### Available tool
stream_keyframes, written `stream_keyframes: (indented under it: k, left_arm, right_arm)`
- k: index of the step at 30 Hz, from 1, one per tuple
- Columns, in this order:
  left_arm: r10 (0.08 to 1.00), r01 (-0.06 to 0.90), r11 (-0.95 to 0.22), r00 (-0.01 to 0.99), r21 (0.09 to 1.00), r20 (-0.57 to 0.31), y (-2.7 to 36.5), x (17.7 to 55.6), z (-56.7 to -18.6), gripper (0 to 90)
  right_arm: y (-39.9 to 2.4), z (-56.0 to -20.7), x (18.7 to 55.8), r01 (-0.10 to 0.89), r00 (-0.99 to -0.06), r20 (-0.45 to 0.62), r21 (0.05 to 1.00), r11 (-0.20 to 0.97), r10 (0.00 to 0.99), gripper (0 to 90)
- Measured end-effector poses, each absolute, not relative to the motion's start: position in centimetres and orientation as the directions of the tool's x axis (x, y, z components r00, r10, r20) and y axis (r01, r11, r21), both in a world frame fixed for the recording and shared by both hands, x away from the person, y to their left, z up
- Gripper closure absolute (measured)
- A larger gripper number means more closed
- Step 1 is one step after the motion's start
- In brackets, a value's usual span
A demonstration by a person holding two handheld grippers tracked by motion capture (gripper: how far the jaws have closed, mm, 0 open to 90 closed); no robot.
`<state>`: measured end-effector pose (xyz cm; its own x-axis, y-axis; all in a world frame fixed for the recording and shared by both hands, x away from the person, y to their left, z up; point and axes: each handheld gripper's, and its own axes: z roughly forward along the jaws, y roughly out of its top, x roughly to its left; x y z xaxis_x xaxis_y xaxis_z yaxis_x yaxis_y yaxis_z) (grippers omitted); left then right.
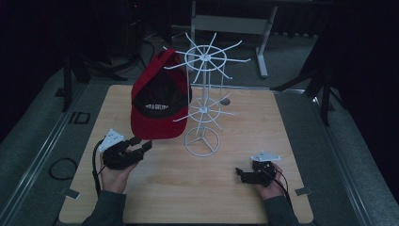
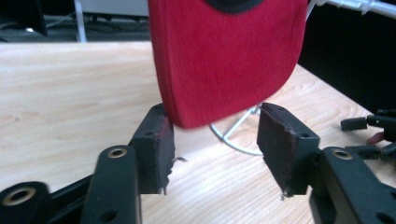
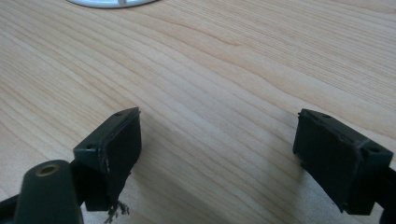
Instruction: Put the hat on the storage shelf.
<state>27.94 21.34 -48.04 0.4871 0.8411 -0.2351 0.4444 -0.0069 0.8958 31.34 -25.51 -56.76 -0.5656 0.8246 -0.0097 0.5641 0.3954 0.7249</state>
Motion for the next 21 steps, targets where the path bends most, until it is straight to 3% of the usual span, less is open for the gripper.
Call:
stream_keyframes:
  k: [10, 21]
  left_arm:
    - [0.854, 0.491, -0.04, 0.469, 0.87, -0.225, 21.1, 28.2, -50.0, 36.8]
    - [0.85, 0.541, -0.025, 0.454, 0.84, -0.267, 21.8, 28.8, -52.4, 38.1]
  right_arm:
    - [-25.5, -56.8, 31.3, 0.564, -0.565, -0.011, 0.725, 0.396, 0.825, 15.1]
    - [-25.5, -56.8, 31.3, 0.565, -0.565, -0.009, 0.724, 0.395, 0.825, 15.1]
